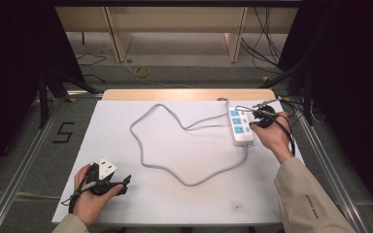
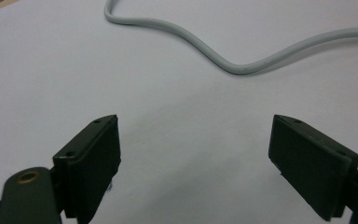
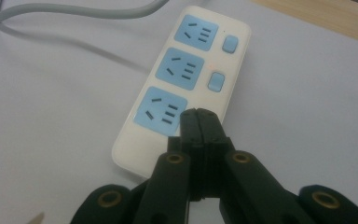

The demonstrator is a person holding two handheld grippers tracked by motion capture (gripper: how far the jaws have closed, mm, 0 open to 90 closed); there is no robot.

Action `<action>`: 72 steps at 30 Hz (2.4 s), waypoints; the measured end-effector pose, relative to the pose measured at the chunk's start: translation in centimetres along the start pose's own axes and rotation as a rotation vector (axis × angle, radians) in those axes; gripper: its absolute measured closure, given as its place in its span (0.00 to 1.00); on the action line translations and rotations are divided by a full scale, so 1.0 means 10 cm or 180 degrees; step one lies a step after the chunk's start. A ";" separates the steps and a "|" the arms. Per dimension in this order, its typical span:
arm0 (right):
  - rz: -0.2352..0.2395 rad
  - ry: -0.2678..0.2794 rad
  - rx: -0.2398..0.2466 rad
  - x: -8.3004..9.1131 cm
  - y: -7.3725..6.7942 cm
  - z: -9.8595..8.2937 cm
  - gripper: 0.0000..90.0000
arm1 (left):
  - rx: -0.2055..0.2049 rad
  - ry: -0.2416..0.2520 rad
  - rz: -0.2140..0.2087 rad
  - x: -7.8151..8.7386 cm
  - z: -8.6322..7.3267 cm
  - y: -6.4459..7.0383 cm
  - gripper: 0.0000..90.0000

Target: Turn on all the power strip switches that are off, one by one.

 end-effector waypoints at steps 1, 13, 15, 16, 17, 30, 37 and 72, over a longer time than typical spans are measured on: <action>-0.0006 0.0001 -0.0010 -0.01 0.00 0.01 1.00 | -0.0001 0.0000 -0.0001 0.00 0.00 0.00 0.19; -0.0050 -0.0042 -0.0078 -0.06 0.06 0.05 1.00 | 0.0002 0.0012 0.0004 0.01 0.00 0.00 0.19; -0.0048 -0.0049 -0.0088 -0.08 0.07 0.05 1.00 | 0.0005 0.0004 0.0004 0.01 0.00 0.00 0.19; -0.0044 -0.0057 -0.0095 -0.09 0.08 0.05 1.00 | 0.0009 0.0000 0.0008 0.01 0.00 0.00 0.19; -0.0039 -0.0068 -0.0104 -0.10 0.08 0.05 1.00 | -0.0001 -0.0010 0.0006 0.01 0.00 0.00 0.19; 0.0021 -0.0081 -0.0241 -0.13 0.12 0.07 1.00 | 0.0020 0.0005 0.0010 0.02 -0.01 0.03 0.19; 0.0005 -0.0112 -0.0214 -0.19 0.10 0.10 1.00 | -0.0001 0.0001 0.0000 0.02 0.00 0.03 0.18; -0.0014 -0.0420 -0.0243 -0.44 0.10 0.12 1.00 | 0.0014 0.0022 -0.0004 0.03 0.00 0.00 0.18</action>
Point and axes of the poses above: each handheld gripper's, and its own axes: x roughly backward along the jaws, z roughly out of its top, y roughly to its right, the point moved 2 cm from there along -x, roughly forward along the jaws, and after that the axes turned 5 degrees about z, right-handed, at the moved point
